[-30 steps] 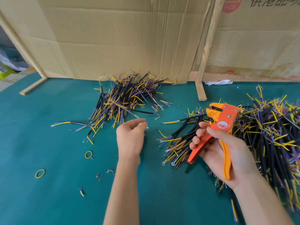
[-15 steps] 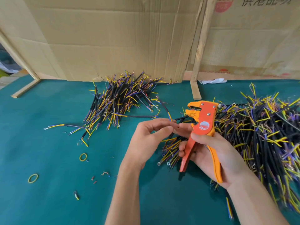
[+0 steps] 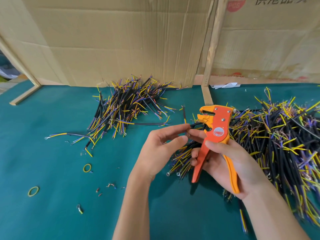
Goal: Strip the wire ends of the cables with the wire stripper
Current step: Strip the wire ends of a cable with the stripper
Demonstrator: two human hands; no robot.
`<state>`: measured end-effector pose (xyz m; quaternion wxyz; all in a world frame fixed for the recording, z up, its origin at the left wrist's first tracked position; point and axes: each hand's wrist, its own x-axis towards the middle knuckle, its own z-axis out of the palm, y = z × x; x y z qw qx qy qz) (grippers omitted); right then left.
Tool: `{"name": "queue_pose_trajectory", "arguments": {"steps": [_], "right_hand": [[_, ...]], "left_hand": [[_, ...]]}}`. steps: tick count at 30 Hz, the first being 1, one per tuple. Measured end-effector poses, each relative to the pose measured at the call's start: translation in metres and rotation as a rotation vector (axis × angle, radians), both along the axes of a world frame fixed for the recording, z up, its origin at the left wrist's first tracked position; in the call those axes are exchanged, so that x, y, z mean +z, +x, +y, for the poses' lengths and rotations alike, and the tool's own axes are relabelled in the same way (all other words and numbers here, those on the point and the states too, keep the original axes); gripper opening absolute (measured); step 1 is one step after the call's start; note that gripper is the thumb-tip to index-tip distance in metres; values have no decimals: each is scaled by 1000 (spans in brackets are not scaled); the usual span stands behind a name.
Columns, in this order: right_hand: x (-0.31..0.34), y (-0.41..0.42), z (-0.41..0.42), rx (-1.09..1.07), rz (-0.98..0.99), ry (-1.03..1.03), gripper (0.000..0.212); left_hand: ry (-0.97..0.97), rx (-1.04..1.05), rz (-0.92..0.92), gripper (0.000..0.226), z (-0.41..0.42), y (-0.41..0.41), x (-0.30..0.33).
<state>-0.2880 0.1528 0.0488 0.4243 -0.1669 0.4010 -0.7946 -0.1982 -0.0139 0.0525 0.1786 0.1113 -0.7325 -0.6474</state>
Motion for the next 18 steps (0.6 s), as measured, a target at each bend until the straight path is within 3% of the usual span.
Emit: {"name": "queue_pose_trajectory", "arguments": {"steps": [6, 10, 18], "right_hand": [[-2, 0, 0, 85, 18, -27, 56], [-3, 1, 0, 110, 23, -60, 67], [-3, 0, -1, 109, 35, -72, 60]], "left_hand": [[-289, 298, 77, 42, 0, -4, -6], [-104, 175, 161, 58, -1, 0, 0], [97, 205, 322, 23, 0, -1, 3]]}}
